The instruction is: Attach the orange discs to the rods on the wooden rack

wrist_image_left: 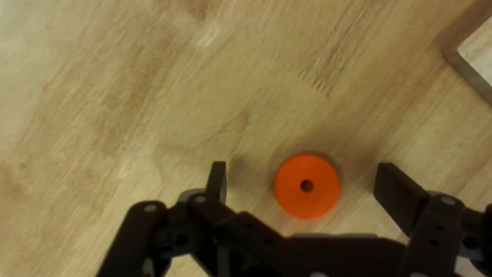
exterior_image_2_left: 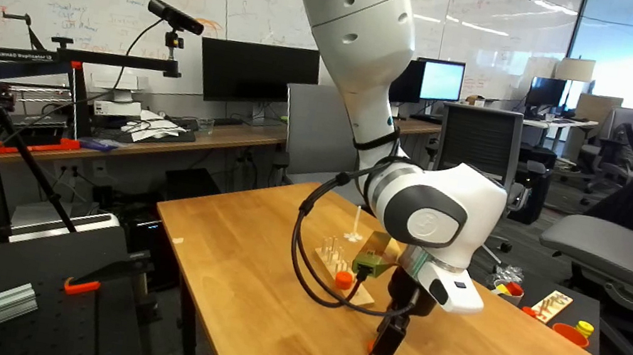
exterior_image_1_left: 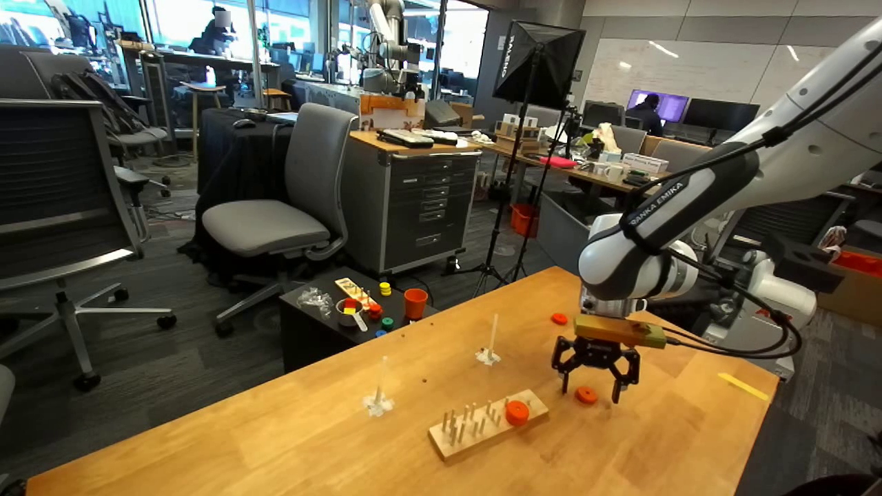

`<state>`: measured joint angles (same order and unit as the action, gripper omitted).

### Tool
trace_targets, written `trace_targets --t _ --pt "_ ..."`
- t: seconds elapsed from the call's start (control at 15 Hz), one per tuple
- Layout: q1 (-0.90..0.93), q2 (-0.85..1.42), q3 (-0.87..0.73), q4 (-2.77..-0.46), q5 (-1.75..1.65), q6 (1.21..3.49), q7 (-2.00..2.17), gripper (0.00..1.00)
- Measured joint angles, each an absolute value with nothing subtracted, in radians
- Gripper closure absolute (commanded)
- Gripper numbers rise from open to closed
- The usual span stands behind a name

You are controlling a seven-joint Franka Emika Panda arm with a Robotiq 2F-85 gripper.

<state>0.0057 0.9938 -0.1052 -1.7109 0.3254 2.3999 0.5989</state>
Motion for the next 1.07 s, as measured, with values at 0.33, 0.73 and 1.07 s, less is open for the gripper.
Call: trace_targets --t 0.33,0.73,1.07 --pt "-0.011 0.986 -0.098 -1.711 0.361 2.406 0.599 0.73" --pt "-0.028 0.977 -0.097 -1.713 0.369 2.411 0.599 0.83" --pt "-0.025 0.971 -0.093 -1.712 0.369 2.428 0.596 0.83"
